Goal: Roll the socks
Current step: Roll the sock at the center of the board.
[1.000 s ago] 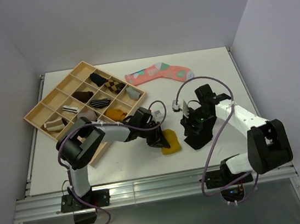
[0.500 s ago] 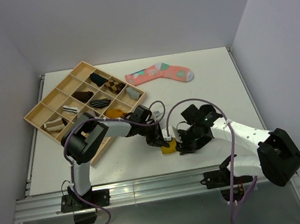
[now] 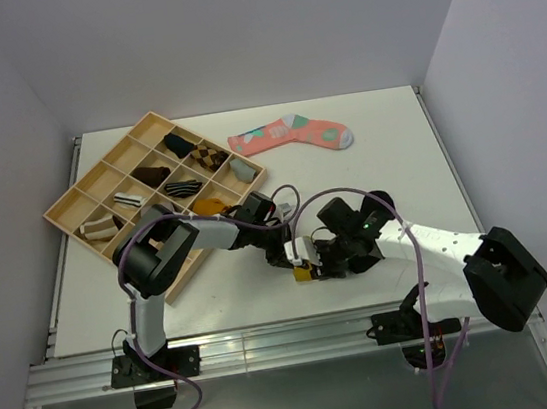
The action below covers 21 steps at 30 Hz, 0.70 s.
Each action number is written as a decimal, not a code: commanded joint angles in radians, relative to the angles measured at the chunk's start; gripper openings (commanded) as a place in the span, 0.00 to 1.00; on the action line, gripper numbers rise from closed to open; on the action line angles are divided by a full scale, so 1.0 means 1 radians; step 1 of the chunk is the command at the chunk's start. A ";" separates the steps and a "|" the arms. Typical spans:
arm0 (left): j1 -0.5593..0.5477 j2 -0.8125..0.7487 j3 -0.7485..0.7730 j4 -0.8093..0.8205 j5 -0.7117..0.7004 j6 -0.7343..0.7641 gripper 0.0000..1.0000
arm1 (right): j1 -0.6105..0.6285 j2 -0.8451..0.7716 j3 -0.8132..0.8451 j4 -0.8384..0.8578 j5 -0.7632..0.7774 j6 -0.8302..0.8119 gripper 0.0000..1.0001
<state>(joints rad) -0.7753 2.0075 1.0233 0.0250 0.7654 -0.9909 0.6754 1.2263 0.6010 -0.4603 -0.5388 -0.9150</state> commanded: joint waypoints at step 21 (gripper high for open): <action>-0.004 -0.183 -0.393 0.572 -0.300 -0.318 0.26 | -0.103 0.220 0.101 -0.188 -0.122 -0.007 0.12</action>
<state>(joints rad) -0.7757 1.8771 0.6811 0.5079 0.6128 -1.2877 0.6144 1.3727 0.6689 -0.4713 -0.6376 -0.8845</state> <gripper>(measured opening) 0.256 0.219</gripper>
